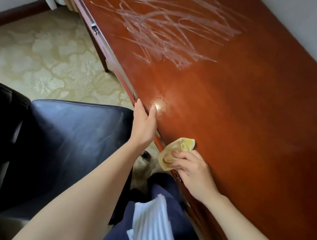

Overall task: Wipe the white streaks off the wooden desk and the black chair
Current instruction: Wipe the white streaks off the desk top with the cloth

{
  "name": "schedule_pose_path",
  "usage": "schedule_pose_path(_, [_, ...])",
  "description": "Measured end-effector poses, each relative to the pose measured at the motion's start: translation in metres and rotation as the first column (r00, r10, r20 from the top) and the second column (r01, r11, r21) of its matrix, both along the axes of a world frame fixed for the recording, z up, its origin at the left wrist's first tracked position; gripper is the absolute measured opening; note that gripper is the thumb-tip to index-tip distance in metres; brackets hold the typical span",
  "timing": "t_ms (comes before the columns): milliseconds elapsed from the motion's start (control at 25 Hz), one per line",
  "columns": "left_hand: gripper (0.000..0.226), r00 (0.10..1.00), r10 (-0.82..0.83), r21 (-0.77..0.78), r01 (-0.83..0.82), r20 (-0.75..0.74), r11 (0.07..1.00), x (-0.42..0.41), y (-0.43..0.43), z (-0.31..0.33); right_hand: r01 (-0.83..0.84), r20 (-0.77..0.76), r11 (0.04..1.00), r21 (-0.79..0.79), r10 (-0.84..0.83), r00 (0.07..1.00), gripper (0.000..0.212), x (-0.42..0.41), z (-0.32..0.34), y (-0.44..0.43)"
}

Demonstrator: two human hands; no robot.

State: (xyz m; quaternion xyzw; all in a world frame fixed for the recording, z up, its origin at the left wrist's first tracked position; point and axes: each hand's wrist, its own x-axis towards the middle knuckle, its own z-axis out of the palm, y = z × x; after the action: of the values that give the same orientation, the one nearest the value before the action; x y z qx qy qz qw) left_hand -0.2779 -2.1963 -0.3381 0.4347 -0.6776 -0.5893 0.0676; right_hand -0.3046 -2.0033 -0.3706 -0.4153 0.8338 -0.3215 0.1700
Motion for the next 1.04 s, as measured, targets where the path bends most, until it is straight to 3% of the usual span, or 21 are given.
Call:
schedule_pose_path(200, [0.065, 0.990, 0.142, 0.042, -0.142, 0.009, 0.989, -0.024, -0.029, -0.010, -0.246, 0.078, 0.969, 0.032, 0.242, 0.967, 0.028, -0.050, 0.009, -0.059])
schedule_pose_path(360, [0.060, 0.978, 0.204, 0.045, -0.206, 0.046, 0.977, -0.040, -0.052, -0.017, -0.306, 0.126, 0.952, 0.015, 0.302, 0.945, 0.024, -0.074, 0.008, -0.101])
schedule_pose_path(560, [0.061, 0.952, 0.289, 0.053, -0.295, 0.106, 0.954, -0.062, -0.085, -0.017, -0.216, 0.218, 0.976, -0.017, 0.215, 0.952, 0.020, -0.089, 0.000, -0.127])
schedule_pose_path(760, [0.088, 0.934, 0.300, 0.129, -0.327, 0.193, 0.936, -0.086, -0.118, -0.013, -0.055, 0.195, 0.997, -0.059, 0.066, 0.979, 0.018, -0.108, 0.001, -0.147])
schedule_pose_path(880, [0.086, 0.920, 0.329, 0.164, -0.366, 0.214, 0.916, -0.098, -0.126, -0.014, 0.039, 0.185, 0.998, -0.048, -0.029, 0.982, 0.022, -0.118, 0.005, -0.161])
schedule_pose_path(1040, [0.078, 0.900, 0.338, 0.088, -0.374, 0.276, 0.923, -0.107, -0.131, -0.017, 0.127, 0.186, 0.992, -0.028, -0.119, 0.975, 0.023, -0.126, 0.008, -0.176])
